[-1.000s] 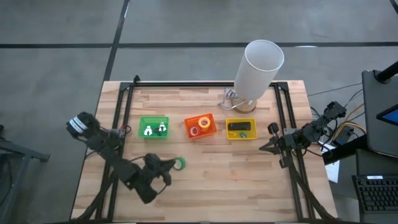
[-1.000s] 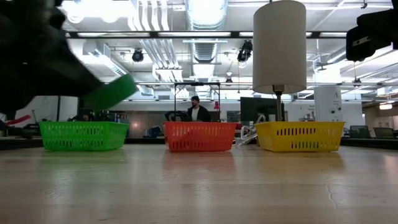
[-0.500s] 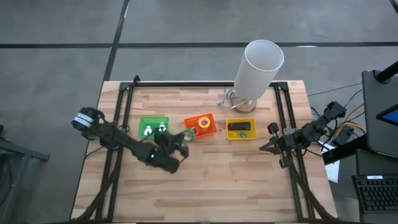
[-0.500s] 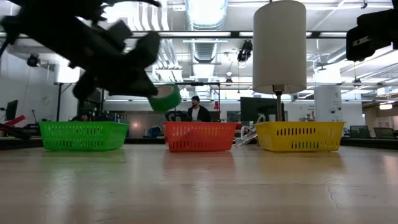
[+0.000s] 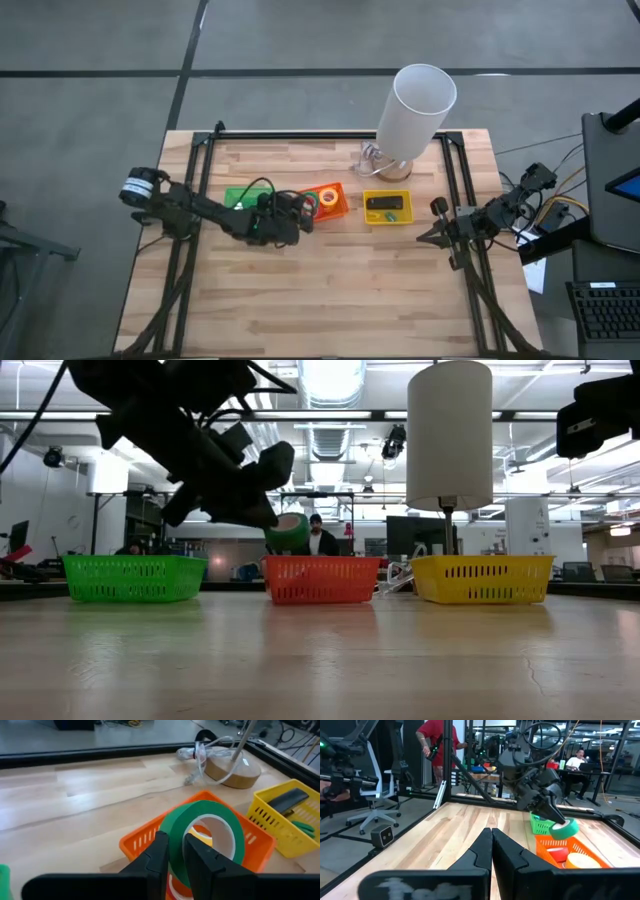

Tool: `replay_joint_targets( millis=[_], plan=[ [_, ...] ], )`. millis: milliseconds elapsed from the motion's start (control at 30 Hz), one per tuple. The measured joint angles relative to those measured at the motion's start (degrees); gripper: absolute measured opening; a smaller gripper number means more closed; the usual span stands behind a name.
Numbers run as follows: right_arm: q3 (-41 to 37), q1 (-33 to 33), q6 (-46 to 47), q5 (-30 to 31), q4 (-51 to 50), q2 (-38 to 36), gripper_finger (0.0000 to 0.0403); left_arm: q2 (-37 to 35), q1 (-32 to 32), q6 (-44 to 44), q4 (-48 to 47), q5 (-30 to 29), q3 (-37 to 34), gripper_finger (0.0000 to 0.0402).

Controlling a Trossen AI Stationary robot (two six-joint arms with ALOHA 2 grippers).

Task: Pick and place Stapler, Stapler remover, tape
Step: Put the green tape into the orange basket

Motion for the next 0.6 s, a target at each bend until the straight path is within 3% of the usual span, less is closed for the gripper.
replay_joint_targets(
  millis=[600],
  plan=[
    [0.0,0.0,0.0,0.0,0.0,0.0,0.0008,3.0,0.6,2.0,2.2,5.0,-0.1,0.0083]
  ],
)
